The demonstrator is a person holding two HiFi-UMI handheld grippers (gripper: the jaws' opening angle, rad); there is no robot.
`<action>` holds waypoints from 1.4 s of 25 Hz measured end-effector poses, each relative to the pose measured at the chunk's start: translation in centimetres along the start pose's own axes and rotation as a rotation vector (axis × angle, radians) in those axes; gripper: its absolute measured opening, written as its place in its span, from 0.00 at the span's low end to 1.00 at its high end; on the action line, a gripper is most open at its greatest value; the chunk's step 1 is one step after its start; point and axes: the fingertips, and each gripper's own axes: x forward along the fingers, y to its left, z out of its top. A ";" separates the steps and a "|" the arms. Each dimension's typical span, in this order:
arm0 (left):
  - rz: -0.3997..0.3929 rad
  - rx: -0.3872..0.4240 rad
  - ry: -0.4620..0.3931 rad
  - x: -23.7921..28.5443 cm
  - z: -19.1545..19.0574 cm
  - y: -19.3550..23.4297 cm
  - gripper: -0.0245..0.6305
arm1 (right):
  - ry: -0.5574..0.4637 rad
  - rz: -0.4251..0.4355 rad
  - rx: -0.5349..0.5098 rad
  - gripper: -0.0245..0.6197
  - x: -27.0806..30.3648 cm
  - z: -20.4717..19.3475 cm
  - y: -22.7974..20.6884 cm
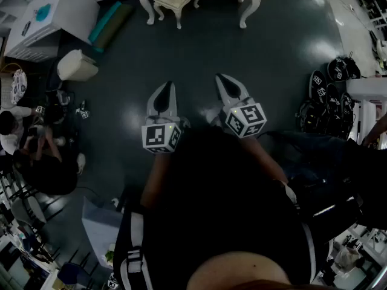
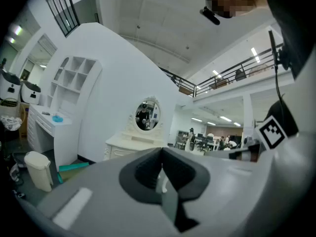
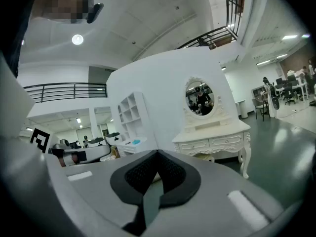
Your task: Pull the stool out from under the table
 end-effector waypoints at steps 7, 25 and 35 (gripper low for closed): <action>-0.002 0.001 -0.023 -0.2 0.4 1.3 0.05 | 0.002 0.002 -0.001 0.04 0.9 -0.4 1.1; -0.037 -0.010 -0.001 0.1 -0.4 5.1 0.05 | 0.002 -0.048 0.031 0.04 3.7 -1.6 2.2; -0.019 -0.015 0.007 7.5 0.1 6.3 0.05 | 0.023 -0.034 0.029 0.04 9.7 -0.4 -2.4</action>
